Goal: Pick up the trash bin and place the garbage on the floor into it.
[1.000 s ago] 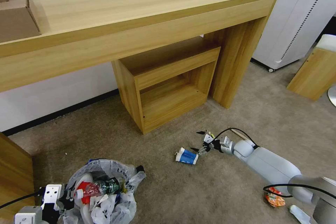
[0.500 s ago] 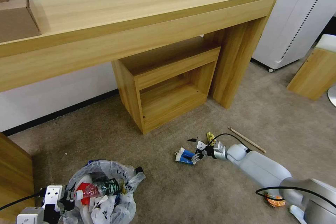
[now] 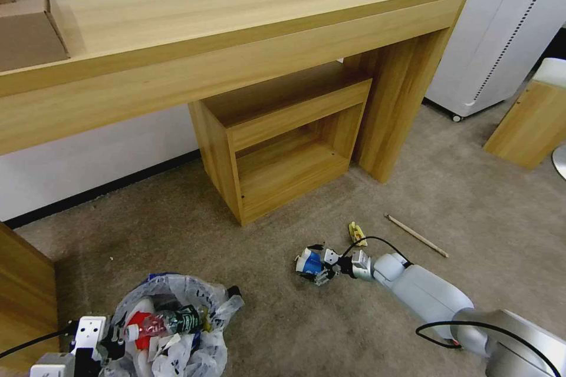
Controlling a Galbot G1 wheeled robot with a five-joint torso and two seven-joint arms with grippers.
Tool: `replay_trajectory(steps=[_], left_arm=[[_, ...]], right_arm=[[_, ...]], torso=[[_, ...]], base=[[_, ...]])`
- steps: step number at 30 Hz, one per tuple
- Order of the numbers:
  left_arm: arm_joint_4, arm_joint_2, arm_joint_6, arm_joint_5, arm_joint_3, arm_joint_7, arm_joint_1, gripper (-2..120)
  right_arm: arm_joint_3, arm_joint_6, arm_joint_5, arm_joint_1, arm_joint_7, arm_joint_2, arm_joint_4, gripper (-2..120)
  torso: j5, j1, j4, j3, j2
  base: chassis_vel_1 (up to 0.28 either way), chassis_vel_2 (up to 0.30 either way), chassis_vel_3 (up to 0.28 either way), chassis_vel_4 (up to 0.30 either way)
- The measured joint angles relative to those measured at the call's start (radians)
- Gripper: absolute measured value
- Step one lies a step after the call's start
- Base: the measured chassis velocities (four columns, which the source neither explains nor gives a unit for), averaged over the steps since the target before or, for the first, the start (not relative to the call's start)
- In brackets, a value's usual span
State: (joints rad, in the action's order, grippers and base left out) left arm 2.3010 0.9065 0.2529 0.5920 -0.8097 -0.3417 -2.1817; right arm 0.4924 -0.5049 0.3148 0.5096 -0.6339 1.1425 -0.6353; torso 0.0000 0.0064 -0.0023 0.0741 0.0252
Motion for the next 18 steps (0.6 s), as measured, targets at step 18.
replay_trajectory(steps=[18], left_arm=[[-0.018, 0.005, -0.005, -0.029, 0.033, 0.006, 0.017, 0]], right_arm=[[-0.082, -0.018, -0.046, 0.045, 0.011, 0.005, 0.007, 100]], torso=[[0.0001, 0.0, 0.0001, 0.0, 0.0]], base=[[0.0, 0.0, 0.0, 0.0]])
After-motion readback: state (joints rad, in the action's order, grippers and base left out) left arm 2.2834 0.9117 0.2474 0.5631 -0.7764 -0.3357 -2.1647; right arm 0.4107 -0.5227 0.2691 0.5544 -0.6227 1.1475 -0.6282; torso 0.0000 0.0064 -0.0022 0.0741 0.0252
